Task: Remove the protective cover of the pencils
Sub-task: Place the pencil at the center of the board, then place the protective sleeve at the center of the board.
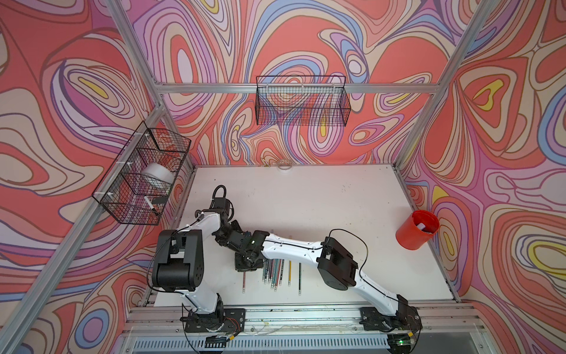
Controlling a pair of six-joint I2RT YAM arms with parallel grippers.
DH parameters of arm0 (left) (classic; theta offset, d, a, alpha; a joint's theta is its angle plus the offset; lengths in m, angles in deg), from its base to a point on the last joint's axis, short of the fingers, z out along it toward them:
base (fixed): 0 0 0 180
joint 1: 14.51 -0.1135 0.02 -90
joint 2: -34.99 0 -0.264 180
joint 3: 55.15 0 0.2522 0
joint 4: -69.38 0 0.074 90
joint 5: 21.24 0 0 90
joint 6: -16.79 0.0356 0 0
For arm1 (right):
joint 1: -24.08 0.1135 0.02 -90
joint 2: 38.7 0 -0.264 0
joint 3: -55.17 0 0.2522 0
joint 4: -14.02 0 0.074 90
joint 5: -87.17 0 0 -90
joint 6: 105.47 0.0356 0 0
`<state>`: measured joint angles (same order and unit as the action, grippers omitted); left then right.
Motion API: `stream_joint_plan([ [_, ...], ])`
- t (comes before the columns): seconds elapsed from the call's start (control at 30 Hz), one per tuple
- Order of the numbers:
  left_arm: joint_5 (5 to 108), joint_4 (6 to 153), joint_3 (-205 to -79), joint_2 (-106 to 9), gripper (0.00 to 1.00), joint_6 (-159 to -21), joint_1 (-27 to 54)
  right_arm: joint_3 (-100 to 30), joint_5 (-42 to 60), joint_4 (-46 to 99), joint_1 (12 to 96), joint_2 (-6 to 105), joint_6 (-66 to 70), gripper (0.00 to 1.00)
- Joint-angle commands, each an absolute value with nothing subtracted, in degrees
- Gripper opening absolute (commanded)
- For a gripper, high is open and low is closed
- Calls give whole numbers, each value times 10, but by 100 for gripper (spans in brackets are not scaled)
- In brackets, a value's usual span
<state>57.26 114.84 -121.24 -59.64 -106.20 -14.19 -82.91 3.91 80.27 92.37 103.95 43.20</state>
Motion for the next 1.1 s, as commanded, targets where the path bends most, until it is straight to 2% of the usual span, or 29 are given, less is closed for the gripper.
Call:
stream_joint_plan([
  [0.0, 599, 1165, -1212, -625, 4, -1058, -133, -813, 16, 848, 923, 1055, 418, 21],
  [0.2, 608, 1170, -1216, -634, 8, -1055, -127, -822, -8, 825, 923, 1009, 386, 27],
  [0.43, 610, 1173, -1221, -640, 13, -1053, -121, -788, -84, 817, 921, 933, 390, 33],
  [0.67, 609, 1174, -1221, -636, 20, -1053, -119, -760, -79, 834, 898, 938, 429, 25],
  [0.83, 604, 1171, -1217, -626, 26, -1053, -118, -764, -75, 834, 890, 952, 433, 24],
  [1.07, 592, 1163, -1214, -619, 28, -1051, -117, -789, -77, 865, 883, 977, 440, 23],
])
